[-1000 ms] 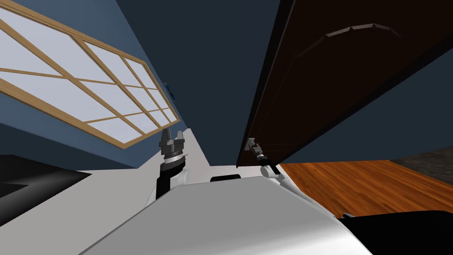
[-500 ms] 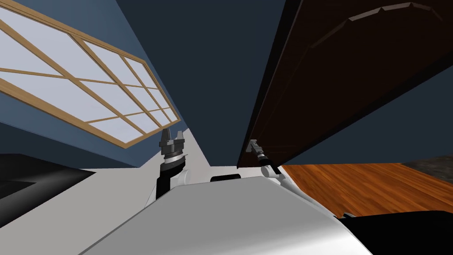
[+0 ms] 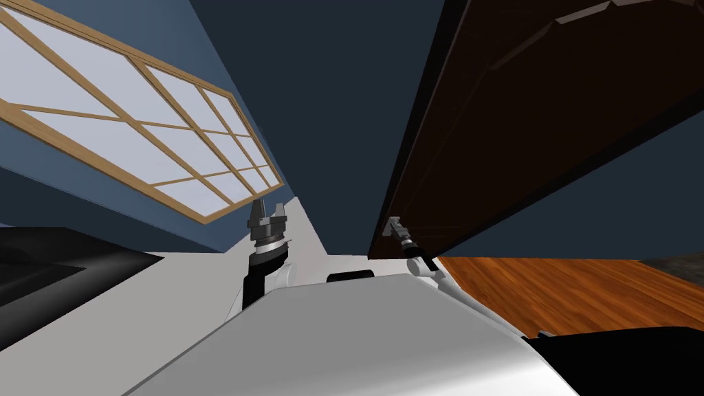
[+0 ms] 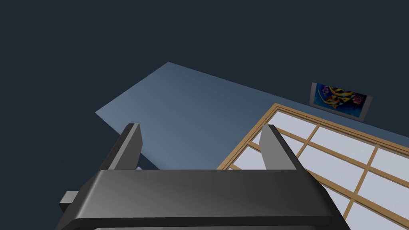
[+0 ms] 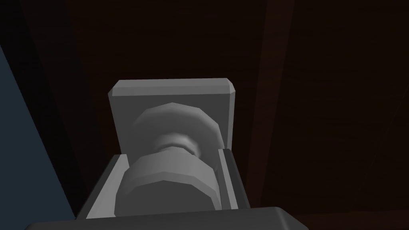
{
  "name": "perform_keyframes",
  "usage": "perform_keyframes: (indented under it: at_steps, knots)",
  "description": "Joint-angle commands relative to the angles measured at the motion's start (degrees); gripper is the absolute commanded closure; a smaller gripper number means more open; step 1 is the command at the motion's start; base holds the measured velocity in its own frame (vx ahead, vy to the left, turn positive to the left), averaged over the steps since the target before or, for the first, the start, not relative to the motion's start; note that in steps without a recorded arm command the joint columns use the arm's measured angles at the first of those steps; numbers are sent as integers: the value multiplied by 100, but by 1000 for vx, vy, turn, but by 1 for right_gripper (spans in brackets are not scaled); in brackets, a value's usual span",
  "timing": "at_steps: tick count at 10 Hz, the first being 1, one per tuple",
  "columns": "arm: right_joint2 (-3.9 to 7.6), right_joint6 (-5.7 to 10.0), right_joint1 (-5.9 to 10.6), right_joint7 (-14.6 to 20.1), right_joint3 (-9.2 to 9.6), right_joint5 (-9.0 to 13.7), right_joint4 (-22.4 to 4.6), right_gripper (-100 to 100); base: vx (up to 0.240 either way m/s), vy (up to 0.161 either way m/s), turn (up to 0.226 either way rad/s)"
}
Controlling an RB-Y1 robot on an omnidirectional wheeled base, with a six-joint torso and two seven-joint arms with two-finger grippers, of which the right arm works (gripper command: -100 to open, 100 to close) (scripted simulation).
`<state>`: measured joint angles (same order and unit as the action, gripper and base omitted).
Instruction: Pull the door open
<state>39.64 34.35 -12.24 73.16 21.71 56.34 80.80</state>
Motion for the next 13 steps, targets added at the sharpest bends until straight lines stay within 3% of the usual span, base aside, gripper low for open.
perform_keyframes:
  at_steps: [1,8,9,10,13]
  knots:
    - [77,57,-36,104,111,-29,9,100,-181,-73,131]
    - [536,349,-174,540,442,-110,111,100,-207,-70,129]
    - [584,380,-188,585,476,-118,122,100,-208,-96,135]
    - [546,347,-182,543,451,-109,100,100,-92,-36,37]
    - [697,490,-221,710,596,-174,97,100,-173,-66,137]
